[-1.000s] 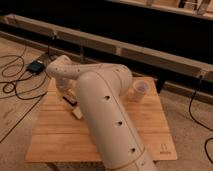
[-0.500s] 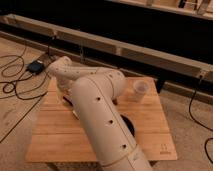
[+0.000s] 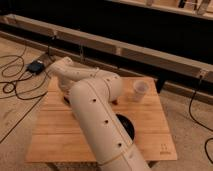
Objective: Place the eraser in the ceramic cup
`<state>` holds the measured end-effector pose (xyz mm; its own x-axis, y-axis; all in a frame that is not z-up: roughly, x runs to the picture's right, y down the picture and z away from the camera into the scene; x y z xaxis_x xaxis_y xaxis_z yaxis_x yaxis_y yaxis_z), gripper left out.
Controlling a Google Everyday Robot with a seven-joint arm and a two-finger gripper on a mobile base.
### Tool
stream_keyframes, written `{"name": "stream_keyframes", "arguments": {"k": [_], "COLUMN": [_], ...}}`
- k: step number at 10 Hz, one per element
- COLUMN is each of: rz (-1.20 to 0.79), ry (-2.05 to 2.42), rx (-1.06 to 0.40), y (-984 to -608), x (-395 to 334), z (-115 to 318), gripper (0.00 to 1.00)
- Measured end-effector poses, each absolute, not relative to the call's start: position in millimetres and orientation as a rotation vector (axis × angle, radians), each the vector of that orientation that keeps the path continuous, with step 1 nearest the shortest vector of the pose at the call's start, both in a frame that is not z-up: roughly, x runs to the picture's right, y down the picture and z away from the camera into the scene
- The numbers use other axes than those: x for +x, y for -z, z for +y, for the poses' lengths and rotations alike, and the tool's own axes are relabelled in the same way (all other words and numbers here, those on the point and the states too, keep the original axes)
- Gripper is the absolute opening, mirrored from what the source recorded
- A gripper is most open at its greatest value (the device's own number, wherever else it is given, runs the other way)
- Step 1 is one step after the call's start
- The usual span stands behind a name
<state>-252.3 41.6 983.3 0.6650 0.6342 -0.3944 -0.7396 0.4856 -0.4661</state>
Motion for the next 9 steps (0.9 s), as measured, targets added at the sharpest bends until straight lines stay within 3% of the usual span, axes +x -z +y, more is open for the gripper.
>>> {"name": "stream_keyframes", "arguments": {"k": [5,7,9], "rz": [0.173,0.163,0.143], "ry": [-0.814,-0.807,-0.804], "rx": [-0.649,-0.65,-0.649], "y": [-981.9,-975.9,-963.6], "x": [-249.0,-250.2,-250.6], "z": [35.5,30.8,22.5], "gripper": [0.09,0.0,0.0]}}
